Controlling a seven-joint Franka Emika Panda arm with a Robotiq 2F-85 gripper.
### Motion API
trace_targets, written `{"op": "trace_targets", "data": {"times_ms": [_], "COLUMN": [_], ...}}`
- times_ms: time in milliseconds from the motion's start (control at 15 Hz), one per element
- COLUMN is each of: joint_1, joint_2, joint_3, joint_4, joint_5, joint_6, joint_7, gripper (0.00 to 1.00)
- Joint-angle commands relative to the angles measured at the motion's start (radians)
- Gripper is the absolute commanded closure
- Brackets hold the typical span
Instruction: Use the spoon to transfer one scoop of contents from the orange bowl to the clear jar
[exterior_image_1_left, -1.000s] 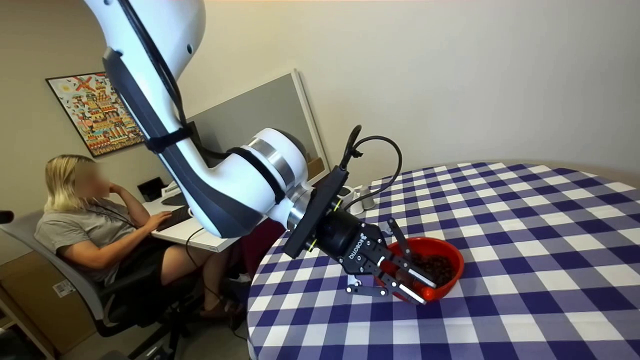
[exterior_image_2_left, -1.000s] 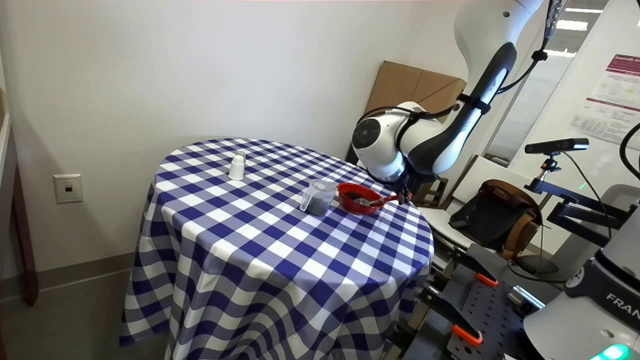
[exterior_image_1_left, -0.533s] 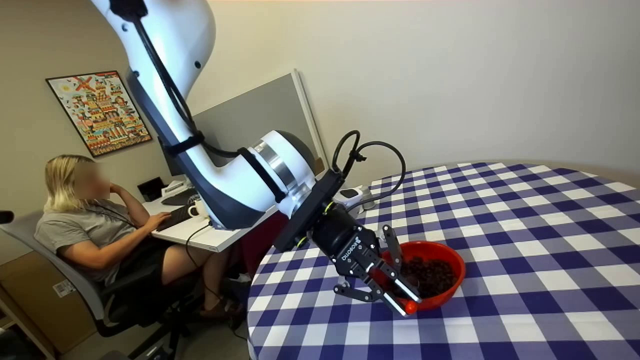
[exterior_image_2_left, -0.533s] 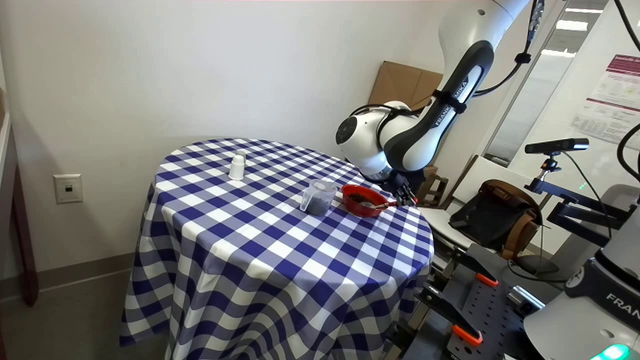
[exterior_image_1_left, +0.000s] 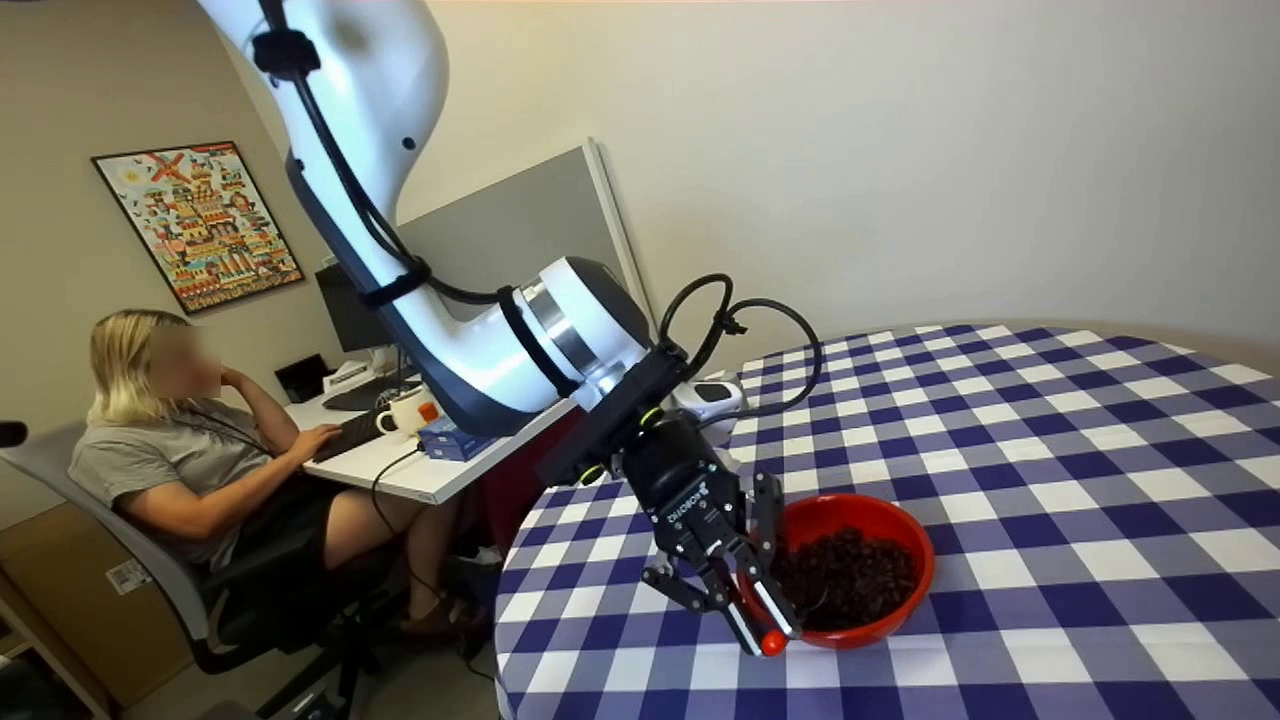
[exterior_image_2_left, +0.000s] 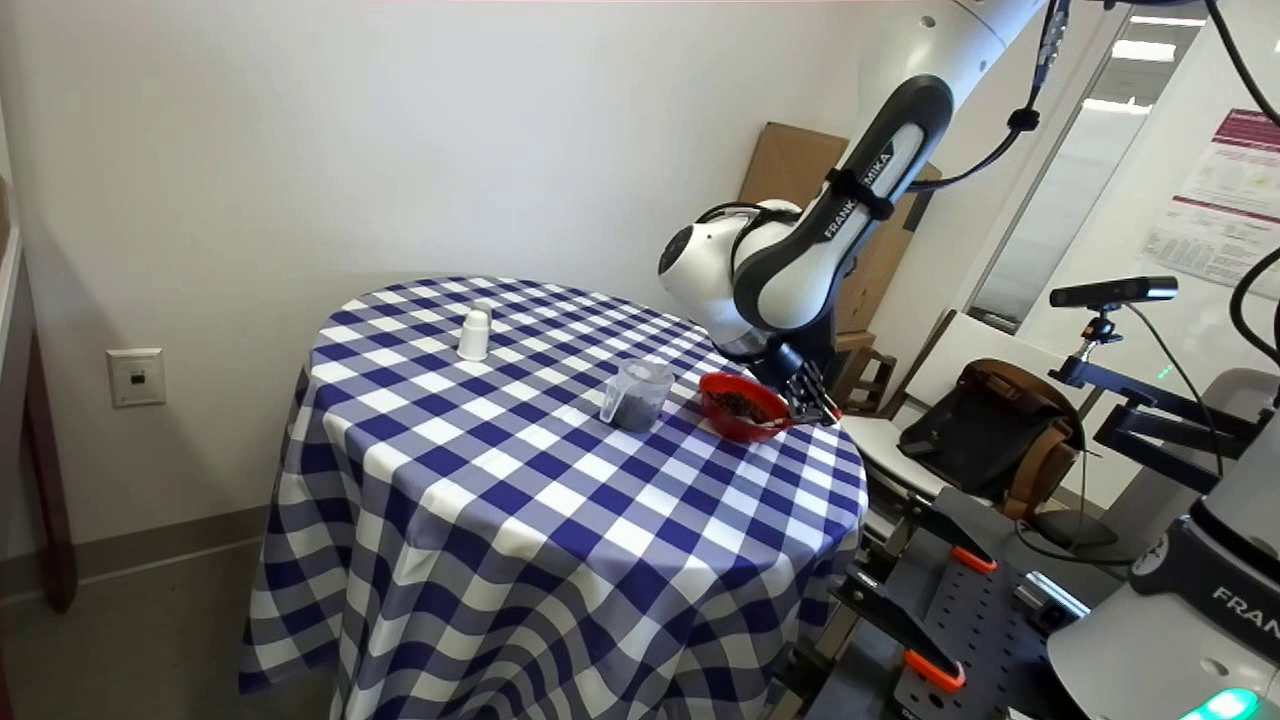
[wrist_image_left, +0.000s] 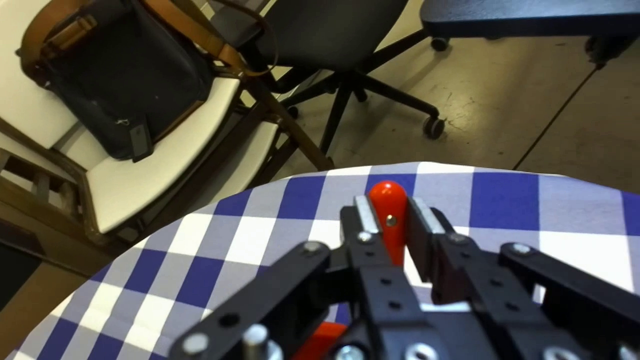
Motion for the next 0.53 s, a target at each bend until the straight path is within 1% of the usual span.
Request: {"op": "trace_targets", "data": {"times_ms": [0, 467], "joint_1": [0.016, 0.024], "joint_2": [0.040, 0.077], "joint_3": [-0.007, -0.022], "joint_4": [0.074, 0.168], "joint_5": [0.162, 0.431], "joint_6": [-0.066, -0.127], "joint_7": [-0.089, -0.167], "gripper": [0.93, 0.93]}}
